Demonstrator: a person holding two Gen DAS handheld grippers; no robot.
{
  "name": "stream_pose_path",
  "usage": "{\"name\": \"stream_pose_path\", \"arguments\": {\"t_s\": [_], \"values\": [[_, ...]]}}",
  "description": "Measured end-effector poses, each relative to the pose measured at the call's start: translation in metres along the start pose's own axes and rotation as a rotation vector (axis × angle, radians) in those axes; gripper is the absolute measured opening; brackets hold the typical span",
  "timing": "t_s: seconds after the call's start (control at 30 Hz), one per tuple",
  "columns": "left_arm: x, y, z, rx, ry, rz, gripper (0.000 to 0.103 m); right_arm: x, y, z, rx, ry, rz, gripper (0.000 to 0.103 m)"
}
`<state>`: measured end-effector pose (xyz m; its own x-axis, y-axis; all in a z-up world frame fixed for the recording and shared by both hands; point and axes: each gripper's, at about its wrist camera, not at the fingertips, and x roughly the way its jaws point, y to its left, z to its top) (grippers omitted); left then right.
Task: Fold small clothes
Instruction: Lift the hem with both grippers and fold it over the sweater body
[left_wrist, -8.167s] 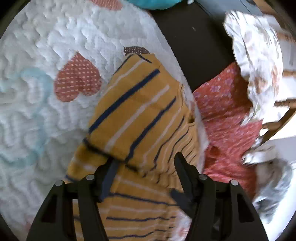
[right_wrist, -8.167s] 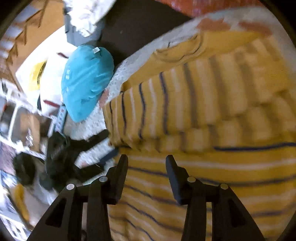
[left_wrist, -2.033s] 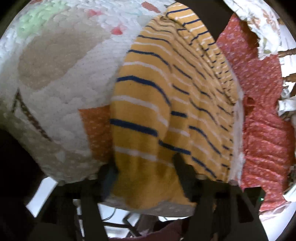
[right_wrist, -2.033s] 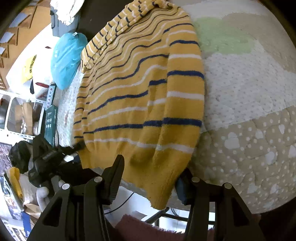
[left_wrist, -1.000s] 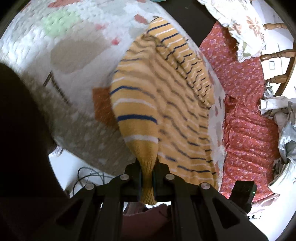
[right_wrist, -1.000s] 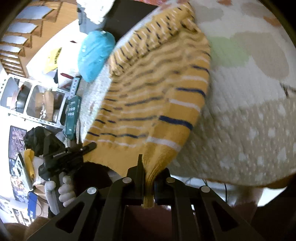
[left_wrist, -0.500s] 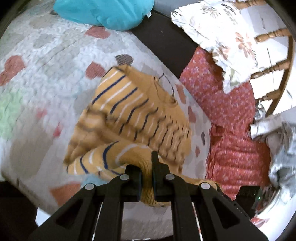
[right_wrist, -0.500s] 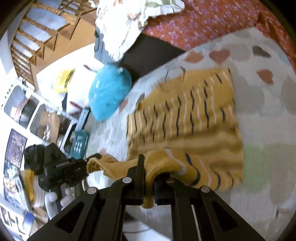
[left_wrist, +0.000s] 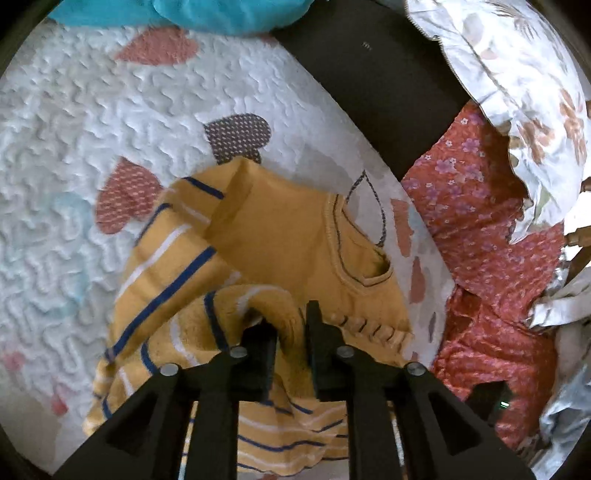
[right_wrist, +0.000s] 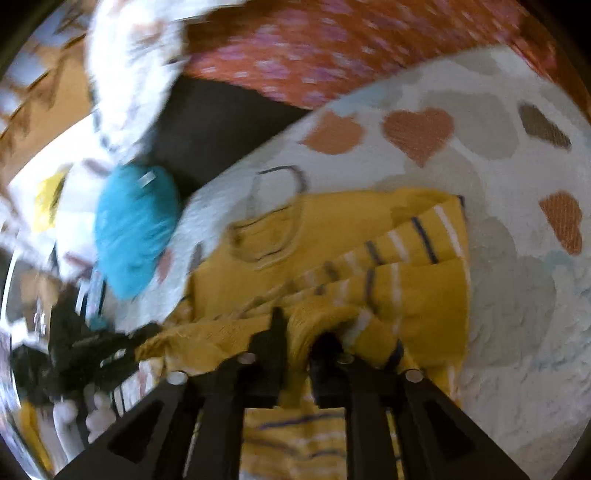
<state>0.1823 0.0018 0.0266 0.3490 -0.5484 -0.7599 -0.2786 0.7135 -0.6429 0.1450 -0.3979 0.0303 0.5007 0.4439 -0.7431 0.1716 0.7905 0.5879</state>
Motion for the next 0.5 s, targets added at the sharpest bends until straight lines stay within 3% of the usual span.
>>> {"name": "stream_pose_path", "arguments": {"t_s": [0.07, 0.13, 0.17, 0.33, 0.5], "values": [[-0.004, -0.003, 0.004, 0.025, 0.001, -0.034, 0.02, 0.003, -0.015, 0.008, 0.063, -0.019, 0.025, 0.047], [-0.016, -0.007, 0.006, 0.067, -0.026, -0.046, 0.03, -0.003, -0.022, 0.012, 0.092, -0.057, 0.051, 0.056], [-0.021, -0.009, 0.006, 0.08, -0.043, -0.044, 0.036, -0.007, -0.023, 0.014, 0.096, -0.077, 0.053, 0.058], [-0.056, -0.005, 0.013, 0.118, -0.132, -0.014, 0.044, -0.023, -0.02, 0.019, 0.083, -0.128, 0.037, 0.061], [-0.074, 0.015, 0.004, 0.127, -0.2, 0.05, 0.051, -0.012, 0.016, 0.003, -0.043, -0.046, 0.059, 0.061]]}}
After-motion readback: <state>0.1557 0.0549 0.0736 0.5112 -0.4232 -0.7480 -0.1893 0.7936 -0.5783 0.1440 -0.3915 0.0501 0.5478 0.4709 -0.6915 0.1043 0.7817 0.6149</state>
